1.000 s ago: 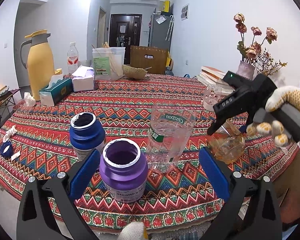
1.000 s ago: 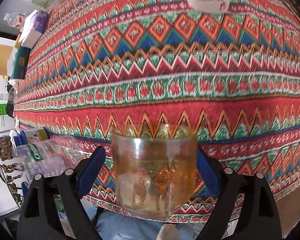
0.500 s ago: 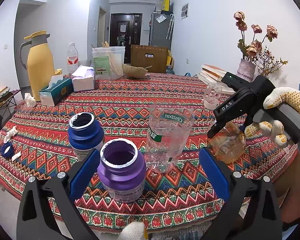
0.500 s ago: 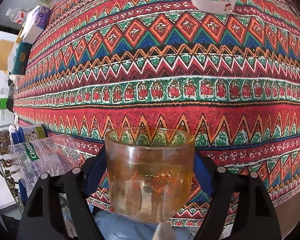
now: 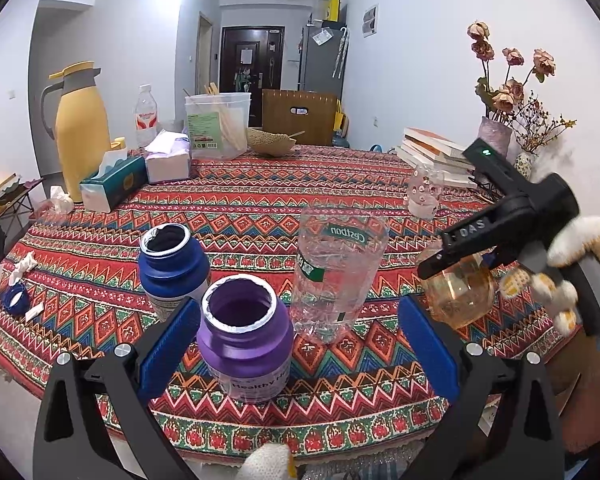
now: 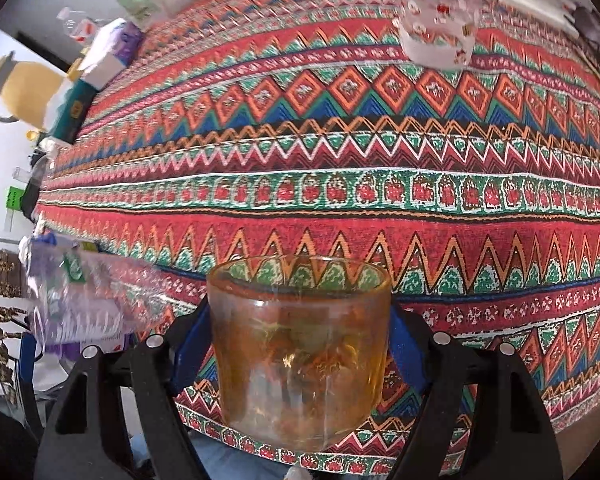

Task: Flip cup upright
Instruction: 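Rotate the amber cup upright in the right gripper, opening facing up, then lower the upright amber cup onto the tablecloth and open the right gripper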

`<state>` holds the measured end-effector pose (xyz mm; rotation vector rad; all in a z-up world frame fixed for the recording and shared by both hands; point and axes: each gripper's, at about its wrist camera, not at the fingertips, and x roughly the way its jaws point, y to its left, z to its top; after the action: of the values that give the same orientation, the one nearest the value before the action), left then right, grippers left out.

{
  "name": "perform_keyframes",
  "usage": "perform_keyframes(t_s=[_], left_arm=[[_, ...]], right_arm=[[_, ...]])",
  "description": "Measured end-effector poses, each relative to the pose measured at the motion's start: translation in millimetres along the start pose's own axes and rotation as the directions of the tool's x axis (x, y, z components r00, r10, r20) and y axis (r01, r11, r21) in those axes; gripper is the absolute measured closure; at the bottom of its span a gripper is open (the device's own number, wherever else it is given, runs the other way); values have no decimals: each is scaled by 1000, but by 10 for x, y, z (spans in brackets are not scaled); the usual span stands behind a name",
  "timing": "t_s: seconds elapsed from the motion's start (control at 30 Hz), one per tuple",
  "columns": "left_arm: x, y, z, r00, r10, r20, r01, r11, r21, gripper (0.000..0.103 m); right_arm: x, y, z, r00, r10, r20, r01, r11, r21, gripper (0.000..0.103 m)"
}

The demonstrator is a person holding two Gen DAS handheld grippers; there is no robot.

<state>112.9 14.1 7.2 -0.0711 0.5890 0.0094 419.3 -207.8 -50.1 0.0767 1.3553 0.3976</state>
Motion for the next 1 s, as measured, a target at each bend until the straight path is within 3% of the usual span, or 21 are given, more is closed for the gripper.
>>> perform_keyframes(t_s=[0.2,0.33,0.47,0.57,0.8,1.0], left_arm=[[0,11,-14,1000,6,-5,-6,1000,0,7],[-4,6,-11,1000,10,-7,-10,1000,7,7],[-22,-15,-2,1000,10,-7,-10,1000,14,7],[-58,-30,4,1000,13,7,-13,1000,16,7],[-113,45,-2,999,43,20,-43,999,-15,7],[-136,95,-13,999,48,20,-48,998,-28,7]], right_arm=[[-175,32,-309,987,34,158,-25,998,-58,28],[-289,57,-507,959,39,282,-11,995,-100,29],[-395,133,-648,915,43,402,17,989,-145,29],[-428,267,-747,860,44,508,64,979,-193,29],[-293,490,-865,765,0,645,185,958,-219,29],[-232,558,-958,742,28,670,178,955,-237,29]])
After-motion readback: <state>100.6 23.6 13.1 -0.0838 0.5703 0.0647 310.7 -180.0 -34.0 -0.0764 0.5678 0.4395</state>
